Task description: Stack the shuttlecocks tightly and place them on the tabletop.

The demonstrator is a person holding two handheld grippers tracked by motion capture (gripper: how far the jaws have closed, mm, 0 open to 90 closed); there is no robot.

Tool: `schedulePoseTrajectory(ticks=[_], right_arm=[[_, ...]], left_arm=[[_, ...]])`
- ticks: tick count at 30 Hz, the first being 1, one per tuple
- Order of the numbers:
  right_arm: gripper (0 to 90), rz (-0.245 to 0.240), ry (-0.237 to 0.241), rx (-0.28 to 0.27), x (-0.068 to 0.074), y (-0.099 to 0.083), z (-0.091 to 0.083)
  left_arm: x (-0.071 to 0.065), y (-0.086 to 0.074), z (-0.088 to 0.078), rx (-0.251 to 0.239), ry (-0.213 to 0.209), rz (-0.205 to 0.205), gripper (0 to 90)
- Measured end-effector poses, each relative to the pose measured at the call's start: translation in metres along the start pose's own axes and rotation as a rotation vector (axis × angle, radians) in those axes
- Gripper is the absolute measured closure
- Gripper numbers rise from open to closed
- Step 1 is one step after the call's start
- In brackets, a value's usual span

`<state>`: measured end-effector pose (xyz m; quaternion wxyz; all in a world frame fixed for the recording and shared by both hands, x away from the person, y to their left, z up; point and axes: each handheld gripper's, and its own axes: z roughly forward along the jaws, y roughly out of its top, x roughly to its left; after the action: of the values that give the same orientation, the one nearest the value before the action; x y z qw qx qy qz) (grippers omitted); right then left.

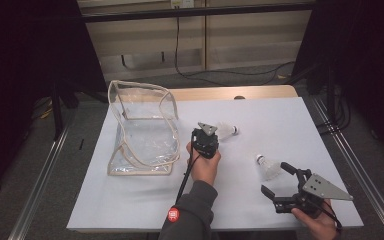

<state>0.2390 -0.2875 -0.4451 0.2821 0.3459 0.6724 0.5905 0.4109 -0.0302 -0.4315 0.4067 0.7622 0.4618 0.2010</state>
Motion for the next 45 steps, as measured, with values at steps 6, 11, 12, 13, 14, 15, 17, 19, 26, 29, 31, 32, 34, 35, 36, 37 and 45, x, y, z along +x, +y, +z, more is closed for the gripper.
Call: schedulePoseTrajectory(ticks=[6,11,12,13,14,15,17,19,26,29,31,32,34,35,36,37,45], right_arm=[[1.8,0.004,0.0,-0.002,0.0,0.0,0.0],[1.8,0.003,0.002,-0.003,0.0,0.0,-0.001],[1.8,0.001,0.001,-0.003,-0.001,0.0,-0.001],[1.8,0.001,0.001,-0.003,-0.001,0.0,-0.001],[1.8,0.001,0.0,-0.002,-0.001,0.0,-0.001],[1.8,0.0,0.0,-0.002,-0.001,0.0,-0.001],[1.8,0.003,0.001,-0.004,-0.001,0.0,-0.001],[1.7,0.003,0.0,-0.002,0.0,0.0,-0.001],[1.8,0.003,0.002,-0.002,0.0,0.0,-0.001],[1.8,0.002,0.002,-0.002,0.0,0.0,-0.001],[1.8,0.003,0.002,-0.002,0.0,0.0,0.0],[1.7,0.001,0.001,-0.002,0.0,0.0,0.0],[1.8,-0.001,0.003,0.0,0.001,0.0,0.0],[1.7,0.0,0.004,0.001,0.001,0.0,0.0],[1.7,0.0,0.005,0.001,0.001,0.0,0.0],[1.8,0.001,0.006,0.001,0.001,0.0,0.0],[1.7,0.0,0.006,0.002,0.001,0.0,0.0]], left_arm=[[-0.003,0.001,0.004,0.017,-0.012,0.0,90.0],[-0.002,0.004,0.003,0.023,-0.009,0.003,90.0],[-0.003,0.004,0.004,0.023,-0.013,0.002,90.0],[-0.003,0.004,0.004,0.025,-0.014,0.007,90.0],[-0.003,0.004,0.004,0.027,-0.015,0.012,90.0],[-0.003,0.005,0.004,0.027,-0.017,0.01,90.0],[-0.004,0.006,0.004,0.027,-0.017,0.014,90.0],[-0.006,0.008,0.004,0.031,-0.02,0.012,90.0],[-0.006,0.009,0.004,0.054,-0.03,0.013,90.0],[-0.006,0.01,0.004,0.049,-0.031,0.008,90.0],[-0.006,0.01,0.006,0.048,-0.029,0.002,90.0],[-0.005,0.01,0.006,0.054,-0.027,0.007,90.0],[-0.004,0.01,0.007,0.058,-0.025,0.011,90.0],[-0.004,0.01,0.007,0.054,-0.025,0.007,90.0],[-0.004,0.01,0.007,0.049,-0.025,0.003,90.0],[-0.004,0.01,0.008,0.048,-0.026,0.002,89.7],[-0.01,0.017,0.006,0.047,-0.041,0.014,88.6]])
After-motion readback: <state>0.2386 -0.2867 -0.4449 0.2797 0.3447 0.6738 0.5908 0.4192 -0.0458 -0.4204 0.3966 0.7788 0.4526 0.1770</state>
